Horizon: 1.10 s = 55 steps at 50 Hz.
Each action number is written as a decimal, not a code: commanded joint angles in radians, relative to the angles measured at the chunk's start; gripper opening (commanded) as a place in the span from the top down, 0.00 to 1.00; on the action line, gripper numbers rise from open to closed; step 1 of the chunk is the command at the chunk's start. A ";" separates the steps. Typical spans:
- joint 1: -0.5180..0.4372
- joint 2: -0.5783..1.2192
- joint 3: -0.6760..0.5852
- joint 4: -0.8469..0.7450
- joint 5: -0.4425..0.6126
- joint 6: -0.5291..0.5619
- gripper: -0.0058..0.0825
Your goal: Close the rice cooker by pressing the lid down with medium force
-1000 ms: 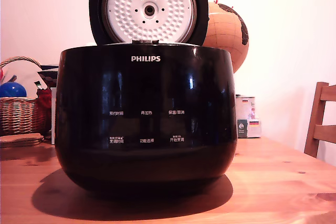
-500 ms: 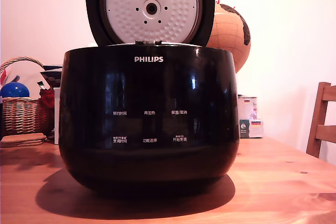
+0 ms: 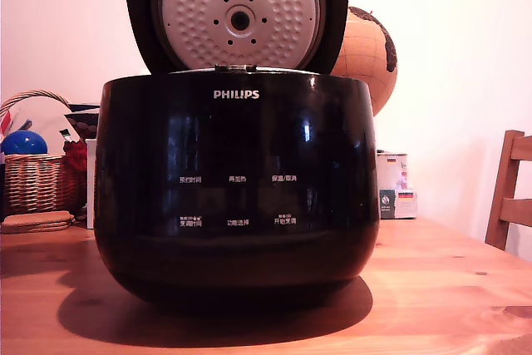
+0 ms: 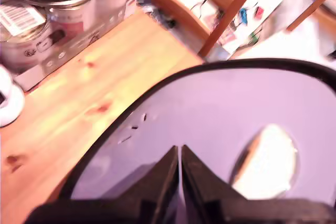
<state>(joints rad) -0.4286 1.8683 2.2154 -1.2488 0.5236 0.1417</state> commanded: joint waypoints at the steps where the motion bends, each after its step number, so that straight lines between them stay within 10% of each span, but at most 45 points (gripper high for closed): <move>1: -0.024 0.017 -0.023 0.004 -0.027 0.017 0.96; 55: -0.091 -0.341 -0.840 0.694 -0.126 -0.172 0.96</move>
<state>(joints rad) -0.5026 1.5318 1.4384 -0.5667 0.4057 -0.0189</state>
